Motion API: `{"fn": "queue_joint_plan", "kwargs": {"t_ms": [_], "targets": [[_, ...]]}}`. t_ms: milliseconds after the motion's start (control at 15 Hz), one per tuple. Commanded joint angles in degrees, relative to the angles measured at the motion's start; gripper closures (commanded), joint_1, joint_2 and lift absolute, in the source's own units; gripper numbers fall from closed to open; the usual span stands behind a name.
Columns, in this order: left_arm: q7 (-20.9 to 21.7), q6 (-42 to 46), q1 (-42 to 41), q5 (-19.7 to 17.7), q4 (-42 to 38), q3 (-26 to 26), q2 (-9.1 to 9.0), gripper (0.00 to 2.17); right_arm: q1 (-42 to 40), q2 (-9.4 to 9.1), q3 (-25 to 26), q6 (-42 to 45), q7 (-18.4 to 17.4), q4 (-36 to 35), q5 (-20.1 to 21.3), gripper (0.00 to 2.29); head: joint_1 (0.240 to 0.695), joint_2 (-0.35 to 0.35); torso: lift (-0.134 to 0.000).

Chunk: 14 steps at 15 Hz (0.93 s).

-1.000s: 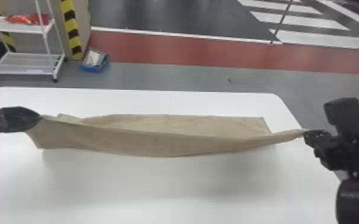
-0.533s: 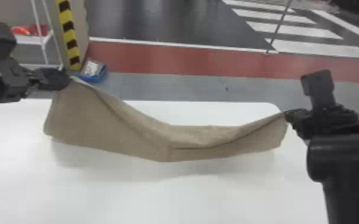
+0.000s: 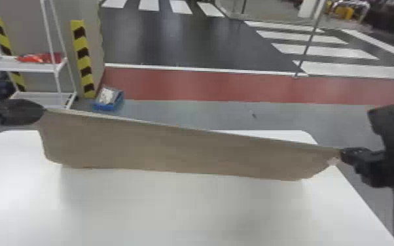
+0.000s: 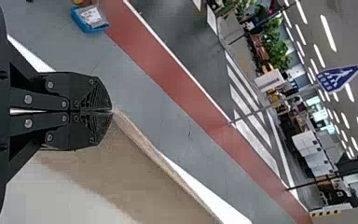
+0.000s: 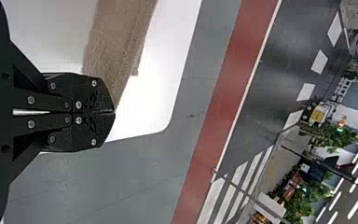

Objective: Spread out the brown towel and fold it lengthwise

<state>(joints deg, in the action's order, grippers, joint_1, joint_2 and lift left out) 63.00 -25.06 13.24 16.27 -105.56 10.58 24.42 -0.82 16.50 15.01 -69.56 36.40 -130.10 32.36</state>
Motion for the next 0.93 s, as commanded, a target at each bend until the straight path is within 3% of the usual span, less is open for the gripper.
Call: {"fn": "queue_joint_plan", "kwargs": {"t_ms": [0,67,200,333,600,867], "targets": [[1.25,2.08,-11.48,-3.96,-6.59,8.4,2.65,1.29,-9.03,-0.42,7.14,0.7,0.78,-6.66,-4.93,1.35,0.612,-0.162,-0.124],[1.78,3.66,-15.44,-5.37,-8.26,10.6,3.26,1.29,-12.54,-1.12,9.34,2.45,1.39,-8.15,-6.69,1.35,0.632,-0.16,-0.124],[2.13,10.69,-23.7,-6.42,-9.31,13.15,3.7,1.29,-19.57,-5.16,11.36,11.59,3.33,-9.03,-7.04,1.35,0.695,-0.15,-0.124],[2.57,13.85,-28.53,-7.13,-9.05,14.12,3.61,1.29,-23.53,-7.8,13.11,16.52,3.94,-8.68,-7.4,1.35,0.695,-0.142,-0.124],[6.35,17.02,-32.58,-5.98,-7.38,14.03,3.96,1.28,-28.1,-8.68,14.96,23.72,7.46,-5.87,-7.75,1.35,0.695,-0.147,-0.124],[10.21,17.02,-28.89,0.43,-7.2,9.19,4.67,1.27,-22.91,-7.98,14.87,22.49,8.87,-2.35,-5.46,1.35,0.695,-0.169,-0.124]]}}
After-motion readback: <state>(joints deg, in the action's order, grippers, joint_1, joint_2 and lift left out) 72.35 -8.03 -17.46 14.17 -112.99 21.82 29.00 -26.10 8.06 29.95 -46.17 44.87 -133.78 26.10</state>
